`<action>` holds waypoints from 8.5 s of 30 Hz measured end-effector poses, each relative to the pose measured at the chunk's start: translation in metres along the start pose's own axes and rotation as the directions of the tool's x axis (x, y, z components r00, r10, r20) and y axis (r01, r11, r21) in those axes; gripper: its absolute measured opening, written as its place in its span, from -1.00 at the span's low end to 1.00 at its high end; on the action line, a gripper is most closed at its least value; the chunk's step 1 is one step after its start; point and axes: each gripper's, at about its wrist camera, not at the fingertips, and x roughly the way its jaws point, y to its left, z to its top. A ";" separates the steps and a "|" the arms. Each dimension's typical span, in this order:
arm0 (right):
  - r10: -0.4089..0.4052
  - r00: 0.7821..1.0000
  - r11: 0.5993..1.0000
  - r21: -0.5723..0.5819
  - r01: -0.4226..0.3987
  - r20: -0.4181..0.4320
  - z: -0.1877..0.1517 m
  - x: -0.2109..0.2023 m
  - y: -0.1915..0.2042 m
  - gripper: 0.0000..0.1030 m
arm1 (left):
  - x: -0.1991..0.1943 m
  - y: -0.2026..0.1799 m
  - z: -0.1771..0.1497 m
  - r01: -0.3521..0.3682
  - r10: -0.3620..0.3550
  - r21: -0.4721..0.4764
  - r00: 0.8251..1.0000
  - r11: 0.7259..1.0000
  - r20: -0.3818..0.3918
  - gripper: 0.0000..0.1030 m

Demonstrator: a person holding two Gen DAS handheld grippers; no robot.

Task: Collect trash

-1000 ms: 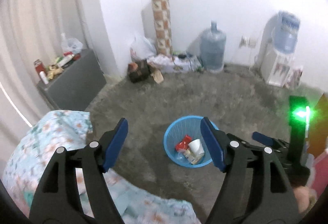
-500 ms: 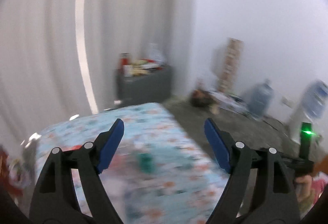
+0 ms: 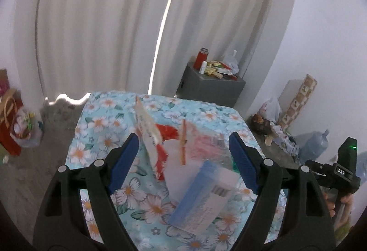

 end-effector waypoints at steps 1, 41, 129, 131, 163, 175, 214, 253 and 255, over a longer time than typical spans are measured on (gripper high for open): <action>0.020 1.000 1.000 0.010 -0.019 -0.014 0.000 0.008 0.001 0.72 | 0.006 0.006 -0.001 0.003 -0.004 -0.012 1.000 1.000 -0.008 0.48; 0.432 0.867 0.863 0.392 -0.318 -0.247 0.022 0.202 -0.029 -0.70 | 0.063 0.023 -0.035 0.207 -0.210 -0.043 0.974 0.978 -0.087 -0.32; 0.357 0.926 0.843 0.387 -0.375 0.120 -0.043 -0.034 -0.149 -0.91 | 0.210 -0.124 0.084 0.181 0.000 0.465 0.932 0.866 -0.363 -0.89; 0.354 0.927 0.844 0.384 -0.374 0.124 -0.044 -0.035 -0.149 -0.91 | 0.201 -0.139 0.086 0.202 -0.030 0.477 0.939 0.855 -0.343 -0.89; -0.138 0.911 0.873 0.483 -0.074 0.389 -0.089 -0.205 -0.260 -0.91 | 0.228 -0.506 -0.079 0.604 -0.221 0.663 0.790 0.442 -0.572 -0.89; -0.420 0.877 0.756 0.625 0.196 0.234 -0.078 -0.166 -0.358 -0.91 | 0.355 -0.597 -0.222 0.648 -0.065 0.629 0.717 0.428 -0.694 -0.88; -0.428 0.892 0.758 0.480 0.442 -0.145 -0.124 0.002 -0.410 -0.21 | 0.372 -0.569 -0.197 0.601 -0.062 0.626 0.744 0.497 -0.665 0.26; -0.678 0.486 0.691 -0.252 0.678 -0.552 -0.010 0.418 -0.555 0.79 | 0.232 -0.294 0.047 0.310 -0.027 0.444 0.843 0.841 -0.538 0.62; -0.657 0.495 0.703 -0.227 0.674 -0.568 -0.014 0.418 -0.564 0.79 | 0.225 -0.283 0.048 0.283 -0.023 0.430 0.856 0.858 -0.517 0.62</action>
